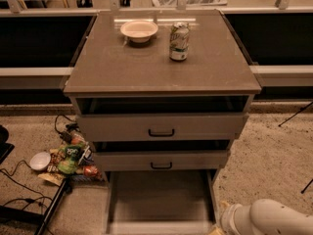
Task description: Close bottom drawer
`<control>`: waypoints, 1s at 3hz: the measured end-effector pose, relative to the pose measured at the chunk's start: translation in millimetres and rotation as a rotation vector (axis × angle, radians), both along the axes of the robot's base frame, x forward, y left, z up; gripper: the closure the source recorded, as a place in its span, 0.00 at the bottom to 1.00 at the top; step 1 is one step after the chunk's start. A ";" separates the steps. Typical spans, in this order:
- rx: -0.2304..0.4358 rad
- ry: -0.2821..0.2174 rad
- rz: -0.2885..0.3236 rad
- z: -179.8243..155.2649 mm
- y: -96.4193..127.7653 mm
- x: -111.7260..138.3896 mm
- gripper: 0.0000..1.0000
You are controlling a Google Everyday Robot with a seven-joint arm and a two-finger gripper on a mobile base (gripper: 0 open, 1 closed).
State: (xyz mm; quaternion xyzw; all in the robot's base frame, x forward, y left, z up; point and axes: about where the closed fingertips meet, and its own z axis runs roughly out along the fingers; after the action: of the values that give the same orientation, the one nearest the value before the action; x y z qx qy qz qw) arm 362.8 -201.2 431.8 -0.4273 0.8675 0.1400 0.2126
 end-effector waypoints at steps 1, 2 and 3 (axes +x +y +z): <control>0.043 0.034 -0.045 -68.7 -0.9 -6.5 0.41; 0.091 0.121 -0.083 -138.7 8.0 -37.9 0.65; 0.134 0.213 -0.118 -193.0 17.7 -76.9 0.88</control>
Offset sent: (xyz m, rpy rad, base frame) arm -0.0880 0.0218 -0.2337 0.1558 0.2539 -0.1354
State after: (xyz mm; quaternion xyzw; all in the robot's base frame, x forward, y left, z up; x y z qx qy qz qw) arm 285.9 -183.5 238.7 -0.3432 0.8974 0.2296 0.1552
